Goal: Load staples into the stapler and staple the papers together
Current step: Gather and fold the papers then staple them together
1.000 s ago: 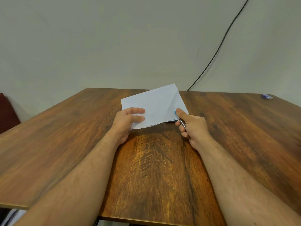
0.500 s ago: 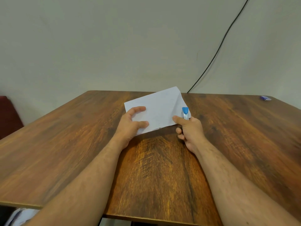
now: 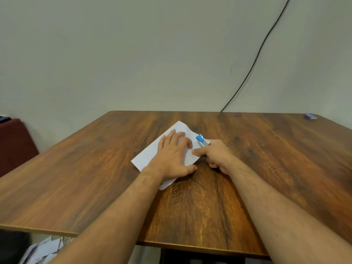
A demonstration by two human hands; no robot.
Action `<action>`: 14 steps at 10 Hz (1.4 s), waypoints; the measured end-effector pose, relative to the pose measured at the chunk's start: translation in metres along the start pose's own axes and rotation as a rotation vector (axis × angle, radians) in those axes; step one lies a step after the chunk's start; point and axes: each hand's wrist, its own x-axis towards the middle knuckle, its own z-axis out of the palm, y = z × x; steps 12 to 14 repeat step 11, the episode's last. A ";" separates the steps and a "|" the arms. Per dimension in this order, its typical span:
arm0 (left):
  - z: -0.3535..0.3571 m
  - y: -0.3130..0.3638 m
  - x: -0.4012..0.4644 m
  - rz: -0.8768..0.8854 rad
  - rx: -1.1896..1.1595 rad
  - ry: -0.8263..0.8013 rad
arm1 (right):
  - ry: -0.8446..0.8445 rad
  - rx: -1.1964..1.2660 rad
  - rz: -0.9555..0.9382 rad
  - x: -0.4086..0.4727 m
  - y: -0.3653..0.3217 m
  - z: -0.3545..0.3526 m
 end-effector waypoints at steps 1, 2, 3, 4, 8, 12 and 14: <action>0.005 -0.004 0.000 -0.091 -0.071 0.005 | 0.050 -0.133 -0.009 0.003 -0.004 0.007; 0.006 -0.009 0.003 -0.285 -0.034 -0.044 | 0.182 -0.120 -0.063 0.001 -0.004 0.009; 0.000 -0.014 0.007 -0.426 0.022 -0.102 | 0.246 -0.373 -0.279 -0.004 0.003 -0.002; -0.007 -0.017 0.011 -0.464 0.052 -0.132 | 0.171 -0.771 -0.380 -0.010 0.007 -0.019; -0.018 -0.012 0.048 -0.279 0.065 0.024 | 0.247 -0.892 -0.553 0.005 0.004 -0.039; -0.063 -0.064 0.203 -0.127 0.219 0.281 | 0.624 -1.018 -0.717 0.144 -0.103 -0.070; -0.063 -0.064 0.203 -0.127 0.219 0.281 | 0.624 -1.018 -0.717 0.144 -0.103 -0.070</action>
